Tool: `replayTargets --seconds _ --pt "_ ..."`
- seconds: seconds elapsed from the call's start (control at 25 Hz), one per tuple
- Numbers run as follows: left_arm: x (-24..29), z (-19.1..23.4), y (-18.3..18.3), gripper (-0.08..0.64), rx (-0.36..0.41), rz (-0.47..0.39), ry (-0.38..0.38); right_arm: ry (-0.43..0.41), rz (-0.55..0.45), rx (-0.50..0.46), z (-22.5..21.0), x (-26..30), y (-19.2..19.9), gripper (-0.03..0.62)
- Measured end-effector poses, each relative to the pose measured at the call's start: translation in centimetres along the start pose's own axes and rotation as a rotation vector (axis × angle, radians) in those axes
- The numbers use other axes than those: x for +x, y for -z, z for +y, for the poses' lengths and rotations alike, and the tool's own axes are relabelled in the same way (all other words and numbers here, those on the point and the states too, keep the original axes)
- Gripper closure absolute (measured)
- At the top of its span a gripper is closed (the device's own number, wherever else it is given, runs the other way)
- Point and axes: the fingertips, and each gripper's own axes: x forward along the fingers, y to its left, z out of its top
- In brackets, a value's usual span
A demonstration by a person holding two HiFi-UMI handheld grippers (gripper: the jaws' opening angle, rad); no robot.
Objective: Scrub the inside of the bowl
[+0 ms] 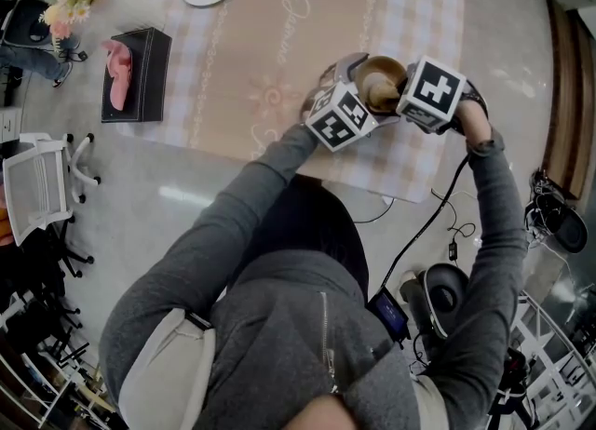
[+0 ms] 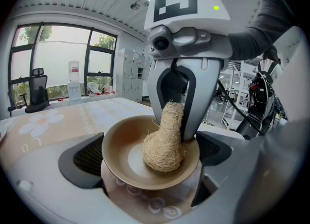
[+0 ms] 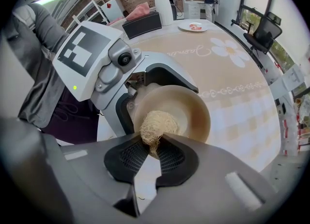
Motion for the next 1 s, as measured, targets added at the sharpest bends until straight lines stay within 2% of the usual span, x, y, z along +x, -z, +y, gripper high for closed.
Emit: replayTargets --seconds 0.44,1.0 --pt "0.0 0.0 0.1 -0.025 0.001 0.003 0.002 -0.030 -0.050 0.022 0.2 0.3 -0.5 0.548" --pt "0.0 0.0 0.0 -0.025 0.002 0.000 0.001 -0.008 -0.102 0.031 -0.2 0.3 -1.3 0.548"
